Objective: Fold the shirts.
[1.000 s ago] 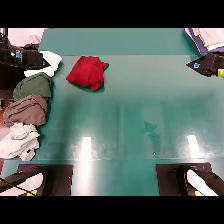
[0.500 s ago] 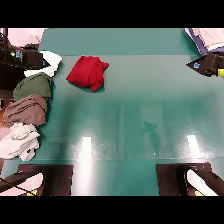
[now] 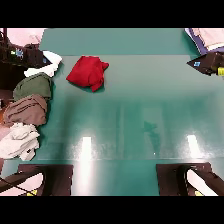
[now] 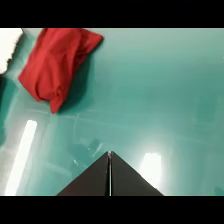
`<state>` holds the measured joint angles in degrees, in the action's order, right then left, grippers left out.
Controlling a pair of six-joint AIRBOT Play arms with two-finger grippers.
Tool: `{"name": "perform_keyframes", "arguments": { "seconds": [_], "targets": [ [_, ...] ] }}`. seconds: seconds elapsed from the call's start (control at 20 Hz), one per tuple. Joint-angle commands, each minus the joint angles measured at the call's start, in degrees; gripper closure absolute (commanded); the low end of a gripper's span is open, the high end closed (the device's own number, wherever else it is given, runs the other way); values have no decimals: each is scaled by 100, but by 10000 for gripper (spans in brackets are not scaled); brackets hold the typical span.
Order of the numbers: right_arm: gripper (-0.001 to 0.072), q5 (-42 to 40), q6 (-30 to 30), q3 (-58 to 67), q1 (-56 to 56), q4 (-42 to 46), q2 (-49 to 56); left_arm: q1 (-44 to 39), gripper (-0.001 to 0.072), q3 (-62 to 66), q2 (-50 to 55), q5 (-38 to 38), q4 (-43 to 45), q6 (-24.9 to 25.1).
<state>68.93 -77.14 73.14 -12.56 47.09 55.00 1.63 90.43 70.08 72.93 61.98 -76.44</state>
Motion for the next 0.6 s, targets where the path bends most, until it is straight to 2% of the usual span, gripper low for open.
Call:
{"name": "perform_keyframes", "arguments": {
  "seconds": [0.0,0.3,0.4,0.55],
  "targets": [
    [695,-127,-2,0,7,-111,-7,2,127,-2,208,-573,-116,-17],
    [695,-81,-2,0,7,-103,-7,2,123,-251,1923,-942,-157,-13],
    [695,-81,-2,0,7,-103,-7,2,123,-251,2577,-1154,-564,39],
    [695,-79,-2,0,7,-98,-7,-17,123,-251,3213,-1567,-1556,673]
  ]
}}
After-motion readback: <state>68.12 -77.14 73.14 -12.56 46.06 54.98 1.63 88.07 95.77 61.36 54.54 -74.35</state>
